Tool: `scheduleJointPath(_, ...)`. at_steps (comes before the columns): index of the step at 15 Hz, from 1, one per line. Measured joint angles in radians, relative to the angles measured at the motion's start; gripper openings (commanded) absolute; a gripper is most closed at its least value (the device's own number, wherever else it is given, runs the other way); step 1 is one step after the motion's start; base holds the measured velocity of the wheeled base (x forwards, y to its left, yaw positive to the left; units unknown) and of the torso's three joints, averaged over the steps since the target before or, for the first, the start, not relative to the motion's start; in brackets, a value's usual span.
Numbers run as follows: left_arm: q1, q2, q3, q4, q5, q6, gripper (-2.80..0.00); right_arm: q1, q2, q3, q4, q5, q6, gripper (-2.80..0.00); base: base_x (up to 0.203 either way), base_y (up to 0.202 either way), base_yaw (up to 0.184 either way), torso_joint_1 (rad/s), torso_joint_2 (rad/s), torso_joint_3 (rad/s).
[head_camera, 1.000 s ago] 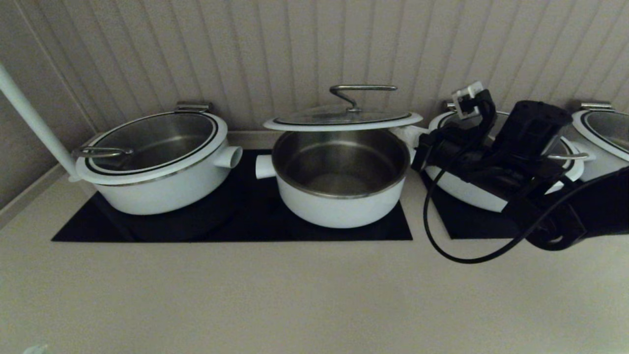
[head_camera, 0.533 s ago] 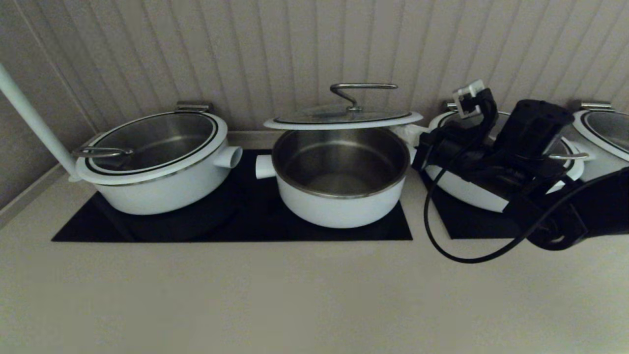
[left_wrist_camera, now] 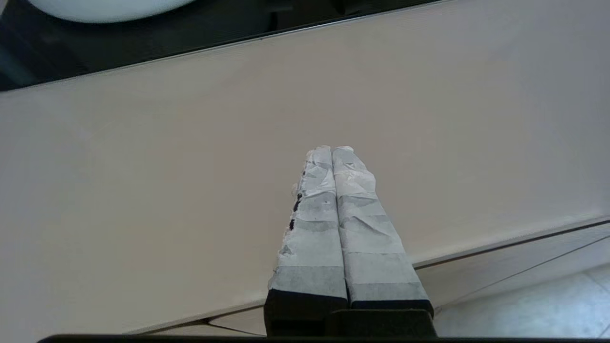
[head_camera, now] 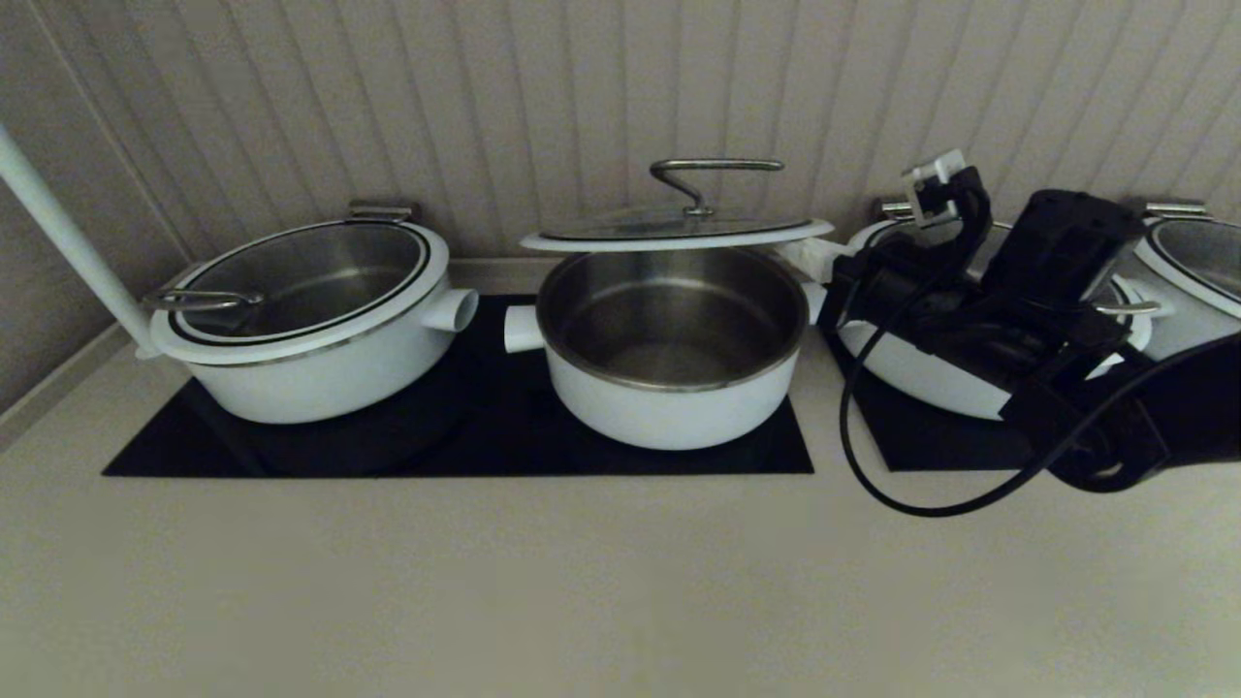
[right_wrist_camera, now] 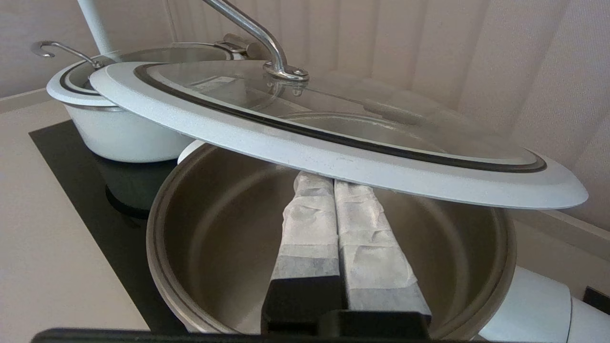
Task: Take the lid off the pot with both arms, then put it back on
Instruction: Open the pot lid completely
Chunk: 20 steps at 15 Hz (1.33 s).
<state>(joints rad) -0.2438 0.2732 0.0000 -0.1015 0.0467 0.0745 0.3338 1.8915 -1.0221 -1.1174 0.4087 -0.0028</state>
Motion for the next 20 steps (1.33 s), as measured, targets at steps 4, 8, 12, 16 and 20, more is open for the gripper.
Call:
scheduleJointPath(4,0.027,0.0,0.0,0.004,0.007,0.046,-2.8,0.0,-0.001,0.0,0.0,0.0,0.0,-2.8,0.0,0.0,0.0,0.0,0.0,0.0)
scheduleJointPath(8,0.066,0.001,-0.031,0.088,0.081,0.052,-2.8,0.0,0.0,0.0,-0.001,0.001,0.0,-2.8,0.0,0.0,0.0,0.0,0.0,0.0)
scheduleJointPath(12,0.07,0.002,-0.049,0.114,0.171,0.014,-2.8,-0.001,0.0,0.001,-0.001,0.001,0.0,-2.8,0.0,0.0,0.0,0.0,0.0,0.0)
scheduleJointPath(16,0.109,0.009,-0.075,0.201,0.165,0.018,-2.8,-0.001,0.0,0.001,-0.001,0.001,0.0,-2.8,0.0,0.0,0.0,0.0,0.0,0.0)
scheduleJointPath(20,0.153,0.014,-0.078,0.2,0.117,0.018,-2.8,-0.001,0.0,0.002,-0.001,0.0,0.0,-2.8,0.0,0.0,0.0,0.0,0.0,0.0)
